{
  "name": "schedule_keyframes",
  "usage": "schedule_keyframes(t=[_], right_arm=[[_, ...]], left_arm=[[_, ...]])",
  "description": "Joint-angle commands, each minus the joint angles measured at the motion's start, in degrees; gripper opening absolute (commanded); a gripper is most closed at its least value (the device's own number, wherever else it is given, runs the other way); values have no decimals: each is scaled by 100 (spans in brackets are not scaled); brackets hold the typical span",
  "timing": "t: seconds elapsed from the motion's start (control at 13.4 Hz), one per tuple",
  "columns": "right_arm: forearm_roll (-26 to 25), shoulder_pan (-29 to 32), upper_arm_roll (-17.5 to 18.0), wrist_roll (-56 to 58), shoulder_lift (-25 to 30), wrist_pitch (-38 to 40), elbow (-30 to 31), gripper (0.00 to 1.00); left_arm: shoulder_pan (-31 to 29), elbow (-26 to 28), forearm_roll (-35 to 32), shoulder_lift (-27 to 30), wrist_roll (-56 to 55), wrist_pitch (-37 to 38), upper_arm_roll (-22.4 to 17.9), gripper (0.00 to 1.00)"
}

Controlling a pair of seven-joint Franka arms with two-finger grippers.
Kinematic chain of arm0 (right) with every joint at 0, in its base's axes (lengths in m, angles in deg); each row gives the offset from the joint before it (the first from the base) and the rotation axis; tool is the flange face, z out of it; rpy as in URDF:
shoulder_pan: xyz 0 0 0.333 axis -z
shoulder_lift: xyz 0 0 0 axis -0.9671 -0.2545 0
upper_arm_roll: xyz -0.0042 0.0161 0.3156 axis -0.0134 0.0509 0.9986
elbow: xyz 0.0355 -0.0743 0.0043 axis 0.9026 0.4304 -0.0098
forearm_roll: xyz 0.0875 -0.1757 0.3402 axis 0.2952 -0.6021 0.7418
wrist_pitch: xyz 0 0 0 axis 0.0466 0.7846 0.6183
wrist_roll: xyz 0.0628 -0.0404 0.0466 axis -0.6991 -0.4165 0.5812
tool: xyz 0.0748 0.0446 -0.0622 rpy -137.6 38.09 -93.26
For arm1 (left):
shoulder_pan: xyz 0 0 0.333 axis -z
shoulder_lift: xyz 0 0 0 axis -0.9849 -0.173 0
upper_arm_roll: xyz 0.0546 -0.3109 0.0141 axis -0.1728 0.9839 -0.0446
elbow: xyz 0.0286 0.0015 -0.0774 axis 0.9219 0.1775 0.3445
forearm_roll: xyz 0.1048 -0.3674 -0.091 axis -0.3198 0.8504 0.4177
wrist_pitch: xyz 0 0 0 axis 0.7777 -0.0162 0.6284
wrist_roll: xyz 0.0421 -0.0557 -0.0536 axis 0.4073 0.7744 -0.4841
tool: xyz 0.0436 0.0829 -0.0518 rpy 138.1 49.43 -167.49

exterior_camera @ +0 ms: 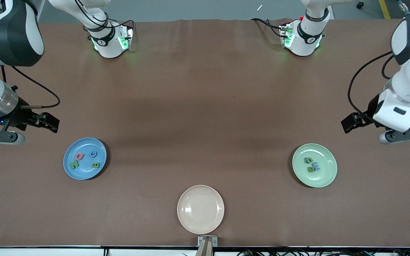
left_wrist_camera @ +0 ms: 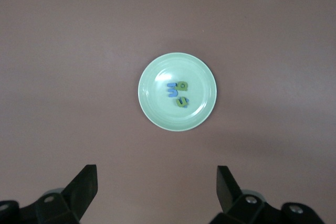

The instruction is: Sort uppercase to blue plate, lowercase to green plate

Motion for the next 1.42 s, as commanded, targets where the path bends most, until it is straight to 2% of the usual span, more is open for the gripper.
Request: schedule_keyframes(t=[0.0, 0.22, 0.45, 0.6, 0.82, 1.34], right_arm=[[49, 17, -45, -37, 247, 239, -42, 100], [559, 394, -63, 24, 589, 600, -51, 100], [682, 509, -63, 253, 914, 732, -7, 100], [1077, 685, -98, 340, 1151, 916, 2, 100], [1087, 703, -107, 402, 1442, 1093, 151, 100], [955, 659, -72, 745, 1425, 847, 300, 100]], left_arm=[[151, 243, 489, 560, 992, 343, -592, 100], [405, 576, 684, 1025, 1233, 704, -866, 100], [468, 876, 859, 1360, 1233, 696, -885, 100], [477, 1017, 887, 1492, 1250, 696, -885, 100], [503, 1114, 878, 1589, 1242, 705, -885, 100], [468, 886, 825, 1484, 1259, 713, -823, 100]])
